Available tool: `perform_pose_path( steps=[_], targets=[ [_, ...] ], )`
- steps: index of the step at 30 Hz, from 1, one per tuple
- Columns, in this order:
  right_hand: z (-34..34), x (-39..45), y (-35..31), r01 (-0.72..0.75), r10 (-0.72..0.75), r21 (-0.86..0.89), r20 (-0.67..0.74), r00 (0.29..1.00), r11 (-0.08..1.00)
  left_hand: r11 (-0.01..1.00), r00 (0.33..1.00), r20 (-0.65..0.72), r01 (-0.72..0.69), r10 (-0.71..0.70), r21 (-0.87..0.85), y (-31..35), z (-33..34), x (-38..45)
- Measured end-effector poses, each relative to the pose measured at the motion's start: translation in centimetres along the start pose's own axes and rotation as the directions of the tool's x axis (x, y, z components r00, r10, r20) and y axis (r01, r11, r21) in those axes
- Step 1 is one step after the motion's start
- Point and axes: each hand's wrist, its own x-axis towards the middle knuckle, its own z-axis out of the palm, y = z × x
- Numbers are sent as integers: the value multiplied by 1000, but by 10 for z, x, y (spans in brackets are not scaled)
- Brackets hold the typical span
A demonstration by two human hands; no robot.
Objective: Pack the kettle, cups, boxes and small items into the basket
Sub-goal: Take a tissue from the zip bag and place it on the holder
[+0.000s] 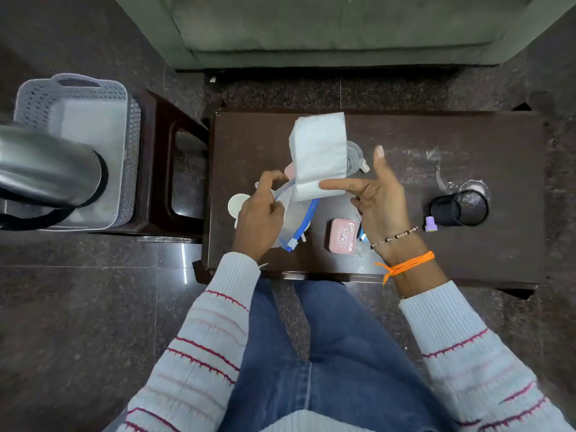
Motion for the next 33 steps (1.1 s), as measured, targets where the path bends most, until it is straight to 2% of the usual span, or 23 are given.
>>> perform_pose_path(
  steps=[2,3,5,7,9,12,14,21,23,27,31,33],
  targets=[
    [3,-1,2,4,-4,51,-14,1000,999,996,993,87,-83,85,-24,4,-2,-2],
    [4,-1,5,53,-50,71,-39,998,996,993,986,125,-110,114,-37,5,-2,-3],
    [1,-2,9,179,-186,-67,-128,974,982,989,973,181,-130,140,-68,8,-2,-3],
    [-5,1,12,259,-289,-196,-143,947,946,984,962,227,-127,152,-123,10,-2,-4],
    [-8,2,12,262,-297,-209,-161,941,942,980,957,245,-120,157,-162,12,-2,-7],
    [-12,4,14,194,-236,-206,-201,951,959,986,969,194,-134,152,-103,14,-5,-11],
    [-17,5,16,198,-236,-211,-176,956,957,991,981,149,-119,126,-53,15,-6,-12],
    [-22,-8,2,408,-419,-121,-89,904,905,998,990,133,-53,47,43,15,-7,-4],
    [-20,-11,1,423,-433,-153,-32,901,893,1000,994,106,-11,12,-15,19,-6,-1],
    [-20,-10,3,411,-411,-194,43,910,890,956,986,152,108,-68,-272,32,-2,5],
    [-26,-9,4,410,-392,-216,120,912,886,981,974,228,41,3,-190,44,2,6],
    [-31,-9,3,393,-366,-192,162,916,899,968,965,260,105,-43,-230,47,3,9]
  ],
)
